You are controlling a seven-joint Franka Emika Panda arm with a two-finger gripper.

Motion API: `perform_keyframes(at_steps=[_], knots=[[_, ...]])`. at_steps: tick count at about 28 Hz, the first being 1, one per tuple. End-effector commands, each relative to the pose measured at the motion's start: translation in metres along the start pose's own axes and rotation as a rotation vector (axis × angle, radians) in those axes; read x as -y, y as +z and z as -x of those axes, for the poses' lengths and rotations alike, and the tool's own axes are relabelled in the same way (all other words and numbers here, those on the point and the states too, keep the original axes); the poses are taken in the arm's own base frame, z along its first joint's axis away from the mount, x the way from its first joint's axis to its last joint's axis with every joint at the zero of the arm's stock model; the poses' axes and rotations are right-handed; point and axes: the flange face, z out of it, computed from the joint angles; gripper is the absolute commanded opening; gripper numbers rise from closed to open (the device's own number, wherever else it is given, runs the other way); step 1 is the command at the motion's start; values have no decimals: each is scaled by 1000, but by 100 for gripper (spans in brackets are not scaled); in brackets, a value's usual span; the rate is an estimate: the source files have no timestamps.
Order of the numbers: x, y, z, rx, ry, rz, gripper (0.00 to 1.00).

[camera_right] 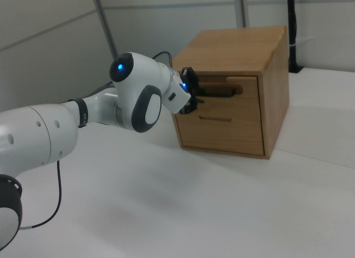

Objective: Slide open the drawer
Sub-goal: 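Close the gripper on the black bar handle, then pull the handle outward, sliding the upper drawer out of the cabinet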

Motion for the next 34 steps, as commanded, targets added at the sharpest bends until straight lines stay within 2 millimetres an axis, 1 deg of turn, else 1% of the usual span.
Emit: perform_keyframes(at_steps=[1, 8, 10, 13, 16, 18, 19, 22, 26, 34], knots=[[-11, 18, 4, 0, -37, 20, 18], [-13, 20, 7, -14, -84, 28, 10], [-13, 20, 8, -16, -95, 30, 0], [-11, 15, 7, -17, -97, 31, 0], [-7, 6, 6, -19, -97, 42, 0], [-6, 1, 3, -20, -95, 64, 0], [-6, -5, 2, -21, -100, 80, 0], [-8, -14, 3, -17, -110, 113, 0], [-13, -28, 4, -7, -129, 194, 0], [-15, -54, 1, 8, -127, 345, 0]])
